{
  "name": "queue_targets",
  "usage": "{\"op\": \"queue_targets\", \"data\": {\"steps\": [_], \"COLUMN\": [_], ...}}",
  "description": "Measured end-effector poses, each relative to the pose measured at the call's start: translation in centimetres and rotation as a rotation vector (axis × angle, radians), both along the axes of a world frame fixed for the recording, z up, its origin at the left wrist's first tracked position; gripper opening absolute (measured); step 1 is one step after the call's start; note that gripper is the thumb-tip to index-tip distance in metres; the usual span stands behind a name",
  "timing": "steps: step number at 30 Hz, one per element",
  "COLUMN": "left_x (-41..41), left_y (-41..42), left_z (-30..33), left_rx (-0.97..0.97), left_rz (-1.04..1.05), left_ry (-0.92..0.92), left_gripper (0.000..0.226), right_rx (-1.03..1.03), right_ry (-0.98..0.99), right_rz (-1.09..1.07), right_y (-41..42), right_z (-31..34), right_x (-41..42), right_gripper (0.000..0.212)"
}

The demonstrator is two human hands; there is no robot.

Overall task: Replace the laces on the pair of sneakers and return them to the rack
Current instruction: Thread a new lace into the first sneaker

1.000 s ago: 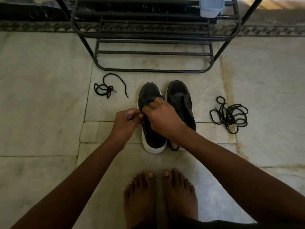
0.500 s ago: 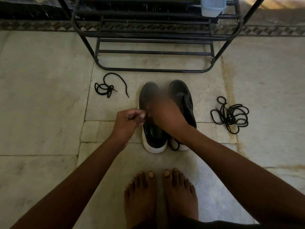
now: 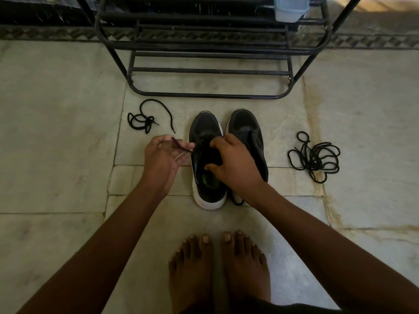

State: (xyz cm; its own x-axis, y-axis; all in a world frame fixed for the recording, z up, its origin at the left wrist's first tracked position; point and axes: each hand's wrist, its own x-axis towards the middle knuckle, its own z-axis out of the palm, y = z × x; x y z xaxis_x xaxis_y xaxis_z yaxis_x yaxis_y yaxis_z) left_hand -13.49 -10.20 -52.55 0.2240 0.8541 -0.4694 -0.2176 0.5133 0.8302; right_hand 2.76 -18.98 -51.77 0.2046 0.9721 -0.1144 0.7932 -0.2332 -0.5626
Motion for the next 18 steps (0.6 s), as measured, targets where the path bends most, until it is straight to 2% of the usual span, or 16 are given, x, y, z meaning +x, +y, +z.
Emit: {"op": "queue_targets", "data": {"steps": [2, 3, 4, 5, 6, 8, 9, 10, 11, 14, 16, 18], "left_x": [-0.6, -0.9, -1.3, -1.9, -2.5, -3.6, -3.8, -3.9, -3.8, -3.2, -3.3, -3.6], "left_y": [0.9, 1.4, 1.8, 2.3, 2.9, 3.6, 3.8, 3.8, 3.6, 3.1, 3.3, 3.3], "left_z": [0.7, 0.9, 1.1, 1.0, 0.9, 0.3, 0.5, 0.8, 1.5, 3.0, 3.5, 3.8], "left_rx": [-0.037, -0.001, 0.113, 0.304, 0.532, 0.871, 0.926, 0.916, 0.841, 0.537, 0.456, 0.408], "left_rz": [0.071, 0.071, 0.024, -0.083, -0.253, -0.685, -0.834, -0.891, -0.874, -0.661, -0.575, -0.612], "left_ry": [-0.079, -0.035, 0.072, 0.267, 0.485, 0.898, 1.025, 1.054, 0.976, 0.543, 0.411, 0.322], "left_gripper": [0.016, 0.016, 0.014, 0.010, 0.008, 0.022, 0.031, 0.034, 0.028, 0.009, 0.012, 0.019], "right_rx": [-0.067, -0.081, -0.083, -0.082, -0.085, -0.098, -0.102, -0.106, -0.110, -0.119, -0.122, -0.132], "right_ry": [0.011, 0.011, 0.008, 0.001, -0.010, -0.022, -0.024, -0.027, -0.031, -0.042, -0.057, -0.060], "right_rz": [-0.019, -0.025, -0.027, -0.023, -0.018, -0.013, -0.013, -0.012, -0.009, -0.014, -0.009, -0.004], "right_y": [-0.5, -0.6, -0.7, -0.7, -0.6, -0.4, -0.3, -0.3, -0.3, -0.4, -0.4, -0.3], "right_z": [0.0, 0.0, 0.0, 0.0, 0.0, 0.0, 0.0, 0.0, 0.0, -0.1, -0.1, -0.1], "right_x": [0.1, 0.2, 0.1, 0.0, -0.1, -0.2, -0.2, -0.2, -0.1, 0.3, 0.3, 0.2], "right_gripper": [0.049, 0.049, 0.051, 0.051, 0.051, 0.048, 0.046, 0.044, 0.041, 0.032, 0.029, 0.027]}}
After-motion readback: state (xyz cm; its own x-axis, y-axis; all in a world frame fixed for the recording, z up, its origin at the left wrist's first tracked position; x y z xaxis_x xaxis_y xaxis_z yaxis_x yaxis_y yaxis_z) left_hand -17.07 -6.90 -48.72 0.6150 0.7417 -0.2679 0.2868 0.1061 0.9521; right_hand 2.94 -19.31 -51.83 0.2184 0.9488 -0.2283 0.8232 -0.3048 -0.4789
